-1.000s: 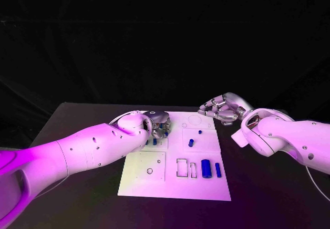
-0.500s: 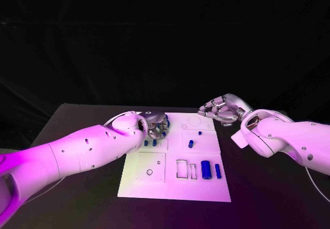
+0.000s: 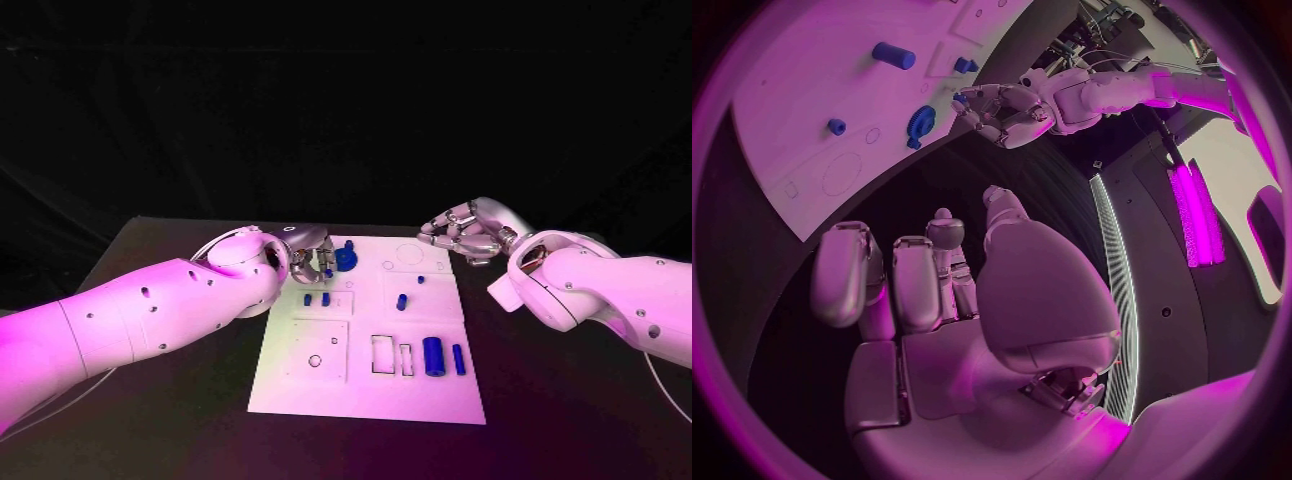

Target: Assemble the parts on the task board

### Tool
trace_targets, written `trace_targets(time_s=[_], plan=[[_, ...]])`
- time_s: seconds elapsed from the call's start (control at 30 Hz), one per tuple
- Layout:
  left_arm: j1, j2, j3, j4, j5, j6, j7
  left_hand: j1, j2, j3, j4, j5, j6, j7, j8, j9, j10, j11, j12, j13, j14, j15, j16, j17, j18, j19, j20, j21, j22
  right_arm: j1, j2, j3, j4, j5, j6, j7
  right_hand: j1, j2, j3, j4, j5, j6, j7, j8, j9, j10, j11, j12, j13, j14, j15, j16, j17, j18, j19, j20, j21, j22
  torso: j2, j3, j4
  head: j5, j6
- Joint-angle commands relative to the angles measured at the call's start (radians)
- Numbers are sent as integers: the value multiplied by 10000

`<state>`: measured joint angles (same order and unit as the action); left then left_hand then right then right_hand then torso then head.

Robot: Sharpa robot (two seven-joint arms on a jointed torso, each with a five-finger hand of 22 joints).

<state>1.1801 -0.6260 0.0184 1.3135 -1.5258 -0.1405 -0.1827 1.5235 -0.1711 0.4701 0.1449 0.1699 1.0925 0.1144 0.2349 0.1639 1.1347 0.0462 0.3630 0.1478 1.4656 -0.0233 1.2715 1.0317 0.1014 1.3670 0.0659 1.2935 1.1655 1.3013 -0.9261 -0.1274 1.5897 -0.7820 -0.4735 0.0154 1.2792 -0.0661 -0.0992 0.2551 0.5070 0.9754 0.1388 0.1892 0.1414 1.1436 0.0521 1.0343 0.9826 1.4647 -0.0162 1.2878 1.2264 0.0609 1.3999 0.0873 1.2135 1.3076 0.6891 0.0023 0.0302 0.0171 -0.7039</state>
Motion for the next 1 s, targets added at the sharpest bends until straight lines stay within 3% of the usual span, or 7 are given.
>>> trace_targets(time_s=[0.03, 0.27, 0.53, 1.0], plan=[[1, -112, 11, 57, 320, 54, -107, -103, -38, 9, -58, 36, 79, 4, -35, 19, 102, 5, -44, 14, 16, -58, 58, -11, -96, 16, -33, 41, 13, -34, -12, 0, 2, -104, 105, 66, 7, 83, -42, 5, 48, 24, -71, 63, 5, 42, -24, 24, 13, 257, -75, -61, -3, 190, -65, -24, -48, 669, 8, -8, -5, 17, -13], [-23, -215, 10, 40, 426, 141, -131, -123, -50, 6, -60, 35, 84, 4, -50, 19, 110, 6, -68, 15, 14, -57, 57, -22, -94, 10, -34, 36, 5, -62, -2, 0, 1, -110, 108, 67, 7, 83, -42, 5, 48, 24, -71, 63, 5, 42, -24, 24, 13, 257, -75, -61, -3, 190, -65, -24, -48, 669, 19, -18, -15, 47, -24], [-28, -227, 8, -27, 447, 189, -164, -136, -58, 5, -62, 35, 84, 3, -62, 18, 114, 6, -86, 15, 13, -56, 57, -28, -94, 10, -34, 39, 8, -73, 14, 0, -6, -113, 112, 67, 7, 105, -58, 22, 57, 26, -75, 73, 6, 54, -28, 16, -6, 256, -78, -79, -16, 194, -70, -27, -70, 661, 15, -1, -18, 67, -53], [-37, -76, -4, -233, 488, 436, -146, -163, -68, 4, -63, 34, 85, 0, -88, 17, 121, 8, -122, 16, 2, -55, 37, -74, -89, -5, -34, 25, -12, -77, 31, 0, -8, -113, 114, 69, 7, 105, -58, 22, 57, 26, -75, 73, 6, 54, -28, 16, -6, 256, -78, -79, -16, 194, -70, -27, -70, 661, 3, 0, -20, 67, -67]])
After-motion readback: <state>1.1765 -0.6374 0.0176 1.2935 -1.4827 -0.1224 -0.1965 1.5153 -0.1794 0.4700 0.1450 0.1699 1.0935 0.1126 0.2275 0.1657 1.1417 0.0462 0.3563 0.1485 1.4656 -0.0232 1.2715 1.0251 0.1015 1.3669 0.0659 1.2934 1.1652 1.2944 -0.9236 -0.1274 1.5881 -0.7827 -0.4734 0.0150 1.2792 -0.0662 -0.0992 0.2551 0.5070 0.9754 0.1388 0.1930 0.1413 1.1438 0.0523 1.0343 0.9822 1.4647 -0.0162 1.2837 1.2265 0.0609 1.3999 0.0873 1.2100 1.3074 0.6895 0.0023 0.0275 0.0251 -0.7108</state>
